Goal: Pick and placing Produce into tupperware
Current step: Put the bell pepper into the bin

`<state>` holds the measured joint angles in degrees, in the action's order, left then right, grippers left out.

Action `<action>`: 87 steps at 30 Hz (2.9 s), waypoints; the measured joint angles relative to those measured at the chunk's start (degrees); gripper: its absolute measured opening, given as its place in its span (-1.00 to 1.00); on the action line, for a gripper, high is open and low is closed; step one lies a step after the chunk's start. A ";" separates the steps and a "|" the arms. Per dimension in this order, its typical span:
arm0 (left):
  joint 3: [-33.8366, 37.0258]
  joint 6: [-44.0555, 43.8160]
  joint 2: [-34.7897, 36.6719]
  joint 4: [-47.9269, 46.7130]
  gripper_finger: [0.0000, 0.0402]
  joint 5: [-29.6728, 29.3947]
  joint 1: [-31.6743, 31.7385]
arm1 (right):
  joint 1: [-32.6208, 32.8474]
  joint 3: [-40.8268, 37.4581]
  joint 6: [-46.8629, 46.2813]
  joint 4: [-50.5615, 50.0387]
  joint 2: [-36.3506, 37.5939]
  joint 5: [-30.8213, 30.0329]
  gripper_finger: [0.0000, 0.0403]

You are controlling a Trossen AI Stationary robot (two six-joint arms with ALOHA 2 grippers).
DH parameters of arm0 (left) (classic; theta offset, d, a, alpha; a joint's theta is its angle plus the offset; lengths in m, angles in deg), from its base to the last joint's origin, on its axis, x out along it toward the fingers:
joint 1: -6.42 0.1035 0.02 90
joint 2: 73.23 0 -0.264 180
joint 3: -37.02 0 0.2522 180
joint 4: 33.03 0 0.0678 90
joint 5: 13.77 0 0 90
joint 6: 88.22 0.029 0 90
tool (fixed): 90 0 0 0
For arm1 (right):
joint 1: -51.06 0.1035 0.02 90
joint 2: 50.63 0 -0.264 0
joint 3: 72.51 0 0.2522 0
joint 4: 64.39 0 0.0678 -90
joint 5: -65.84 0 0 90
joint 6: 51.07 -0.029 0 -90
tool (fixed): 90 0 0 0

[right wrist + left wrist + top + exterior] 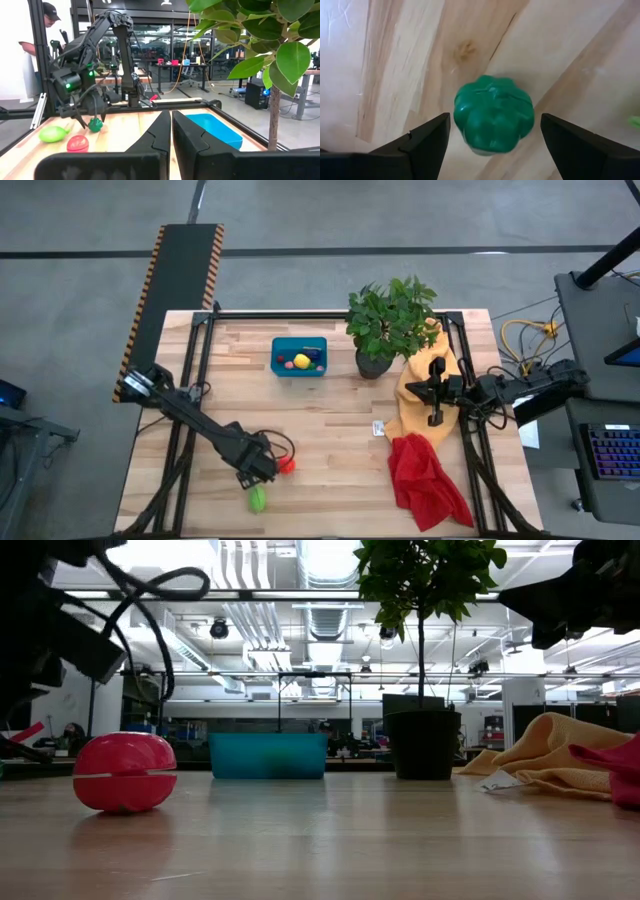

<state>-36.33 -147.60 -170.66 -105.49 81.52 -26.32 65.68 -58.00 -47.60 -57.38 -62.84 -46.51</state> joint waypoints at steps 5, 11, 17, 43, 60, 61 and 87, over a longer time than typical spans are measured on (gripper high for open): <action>0.04 0.95 -2.28 -0.08 0.47 -1.27 -0.06 | 0.00 0.00 -0.01 0.00 0.00 -0.02 -0.96; 0.00 2.88 -3.54 -0.08 0.47 -2.40 -0.02 | 0.00 0.00 -0.01 0.00 0.00 0.00 -0.96; 0.13 2.42 -2.98 -0.31 0.45 -2.91 -0.06 | 0.00 0.00 -0.01 0.00 0.00 0.00 -0.96; 0.28 4.40 -0.93 -0.81 0.02 -4.38 0.67 | 0.00 0.00 -0.05 -0.48 0.00 0.00 -0.96; -0.76 7.05 5.80 2.79 -0.01 -25.54 7.51 | 0.00 0.00 -0.05 -0.48 0.00 0.00 -0.96; -0.76 7.90 6.80 3.68 -0.01 -26.83 8.28 | 0.00 0.00 -0.05 -0.48 0.00 0.00 -0.96; 1.14 46.75 12.11 32.79 -0.01 -38.60 41.14 | 0.00 0.00 -0.04 -0.47 0.04 -0.01 -0.96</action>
<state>-35.19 -100.84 -158.55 -72.70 42.92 14.82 65.68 -58.00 -47.63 -57.85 -62.79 -46.52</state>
